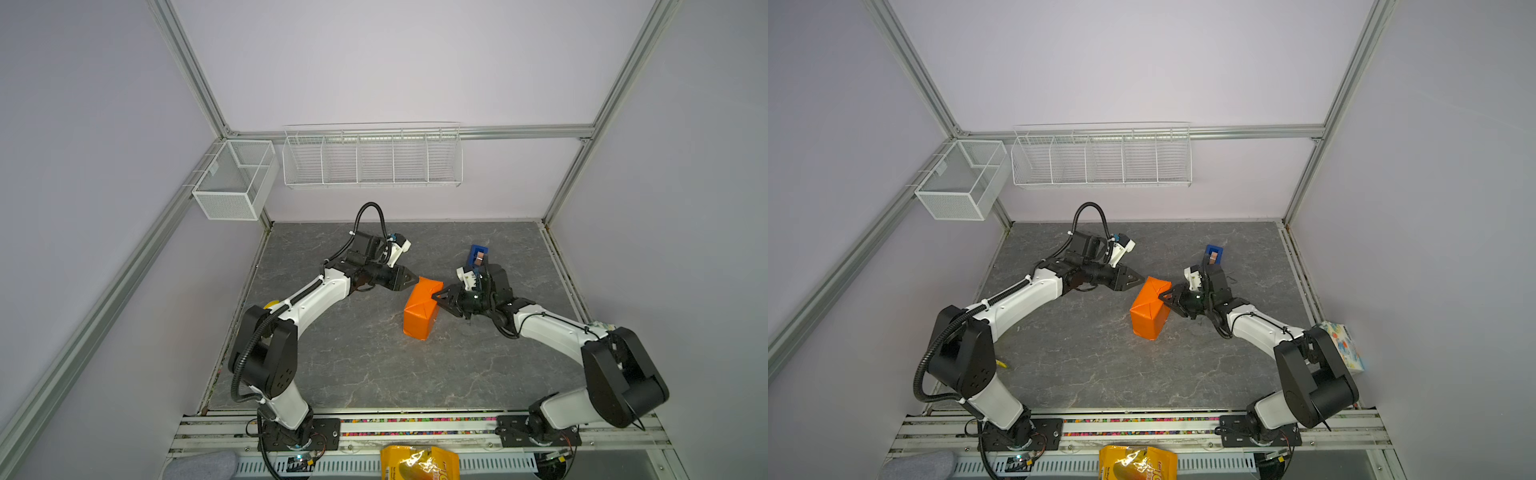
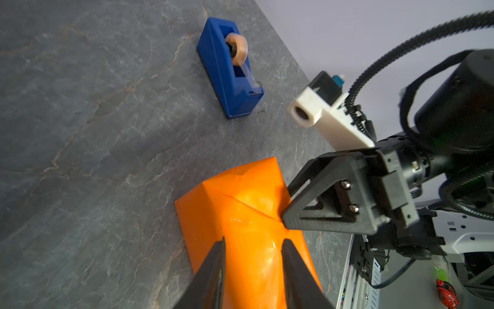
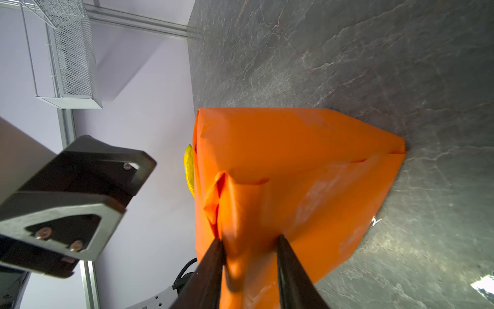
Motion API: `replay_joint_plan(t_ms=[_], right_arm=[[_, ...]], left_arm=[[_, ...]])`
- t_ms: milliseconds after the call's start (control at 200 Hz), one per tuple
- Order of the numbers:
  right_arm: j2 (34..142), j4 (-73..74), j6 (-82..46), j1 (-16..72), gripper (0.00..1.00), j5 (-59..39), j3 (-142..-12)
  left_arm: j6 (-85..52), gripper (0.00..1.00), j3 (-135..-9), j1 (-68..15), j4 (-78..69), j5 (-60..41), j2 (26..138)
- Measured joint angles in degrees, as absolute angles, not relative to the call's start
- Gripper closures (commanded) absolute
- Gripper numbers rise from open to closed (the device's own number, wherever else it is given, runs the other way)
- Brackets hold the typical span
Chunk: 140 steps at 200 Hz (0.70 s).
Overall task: Wrap the gift box in paper
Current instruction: 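Press the folded paper top down with both grippers over the box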
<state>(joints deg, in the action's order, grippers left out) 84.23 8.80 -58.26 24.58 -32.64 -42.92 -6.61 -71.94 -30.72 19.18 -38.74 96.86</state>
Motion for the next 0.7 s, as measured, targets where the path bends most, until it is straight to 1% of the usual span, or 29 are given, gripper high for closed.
replay_joint_plan(t_ms=[195, 370, 430, 530, 575, 650, 700], right_arm=[[84.2, 8.1, -57.6, 24.6, 0.65, -32.6, -43.3], [84.4, 6.6, -56.8, 24.5, 0.66, -32.7, -44.1], [84.4, 6.3, -56.7, 24.5, 0.66, -32.6, -44.2], [84.4, 5.5, -56.4, 24.4, 0.66, -32.6, -44.5], [84.4, 5.0, -56.1, 24.4, 0.66, -32.6, -44.7], [84.1, 3.7, -55.7, 24.4, 0.64, -32.1, -45.1], [83.4, 2.6, -55.2, 24.5, 0.60, -31.7, -45.1]], left_arm=[[-8.4, 0.67, -67.7, -30.9, 18.4, -39.2, 97.4], [-9.7, 0.68, -66.8, -31.9, 17.3, -39.6, 98.6], [-9.9, 0.69, -67.0, -31.9, 17.4, -40.1, 98.9], [-10.0, 0.76, -69.1, -31.6, 19.3, -40.9, 100.3], [-10.3, 0.76, -69.8, -31.4, 19.9, -41.4, 100.8], [-10.4, 0.76, -70.1, -31.3, 20.3, -41.7, 101.0], [-10.5, 0.77, -70.1, -31.4, 20.2, -41.5, 101.0]])
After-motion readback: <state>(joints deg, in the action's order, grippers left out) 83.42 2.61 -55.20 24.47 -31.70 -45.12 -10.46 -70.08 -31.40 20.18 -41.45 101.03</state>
